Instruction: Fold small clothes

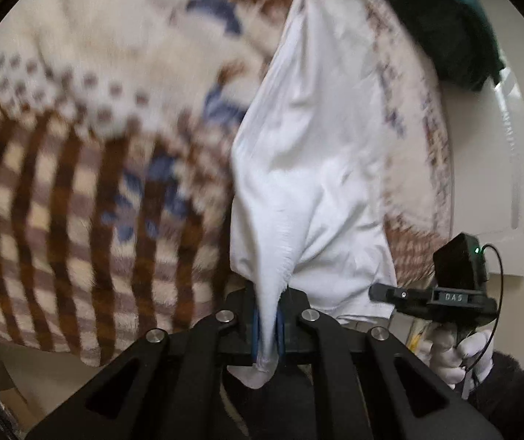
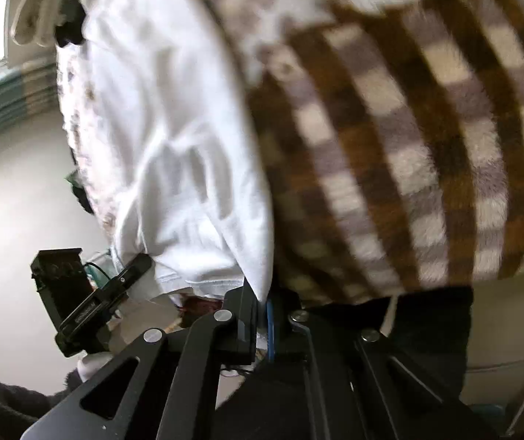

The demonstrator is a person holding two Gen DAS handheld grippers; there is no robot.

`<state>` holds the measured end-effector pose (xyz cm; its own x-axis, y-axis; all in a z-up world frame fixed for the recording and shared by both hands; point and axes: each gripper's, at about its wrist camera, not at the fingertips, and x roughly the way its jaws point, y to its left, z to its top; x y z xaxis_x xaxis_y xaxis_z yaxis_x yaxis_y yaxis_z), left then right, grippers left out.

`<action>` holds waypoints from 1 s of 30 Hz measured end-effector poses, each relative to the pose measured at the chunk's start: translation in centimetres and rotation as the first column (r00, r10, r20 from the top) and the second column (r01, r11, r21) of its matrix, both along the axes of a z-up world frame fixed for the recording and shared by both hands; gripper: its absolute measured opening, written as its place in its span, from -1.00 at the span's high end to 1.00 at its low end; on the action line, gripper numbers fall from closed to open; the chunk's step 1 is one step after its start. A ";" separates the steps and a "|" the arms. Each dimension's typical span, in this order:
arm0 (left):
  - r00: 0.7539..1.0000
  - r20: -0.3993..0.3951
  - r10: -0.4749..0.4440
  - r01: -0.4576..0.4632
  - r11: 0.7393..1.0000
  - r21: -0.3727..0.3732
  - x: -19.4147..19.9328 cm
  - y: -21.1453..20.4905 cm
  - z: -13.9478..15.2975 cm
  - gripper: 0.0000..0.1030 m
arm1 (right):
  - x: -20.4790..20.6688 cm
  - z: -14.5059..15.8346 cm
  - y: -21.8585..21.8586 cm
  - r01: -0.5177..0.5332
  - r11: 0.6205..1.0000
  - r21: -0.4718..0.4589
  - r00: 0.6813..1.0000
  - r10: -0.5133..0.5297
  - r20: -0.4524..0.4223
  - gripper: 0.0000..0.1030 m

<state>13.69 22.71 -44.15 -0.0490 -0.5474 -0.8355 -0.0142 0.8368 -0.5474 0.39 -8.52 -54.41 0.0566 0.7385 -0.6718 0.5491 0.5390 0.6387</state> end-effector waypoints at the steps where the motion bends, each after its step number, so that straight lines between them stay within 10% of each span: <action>1: 1.000 0.019 0.005 -0.005 1.000 -0.010 0.6 0.0 0.8 0.91 | 0.4 1.2 -0.2 0.021 1.000 0.008 1.000 -0.021 0.015 0.92; 17: 0.931 0.362 0.043 0.005 0.991 -0.131 22.0 -7.2 8.5 0.91 | 20.2 15.7 -6.3 0.168 0.978 -0.122 0.917 -0.110 0.384 0.93; 30: 0.944 0.321 0.073 -0.088 0.996 0.032 42.7 -11.9 -1.9 0.84 | 46.5 8.6 -10.5 0.106 0.950 -0.294 0.916 0.021 0.400 0.93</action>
<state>56.37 10.85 -46.07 0.2667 -0.4997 -0.8241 0.0863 0.8641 -0.4959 46.89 -18.98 -45.78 0.3897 0.4934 -0.7776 0.3139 0.7226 0.6158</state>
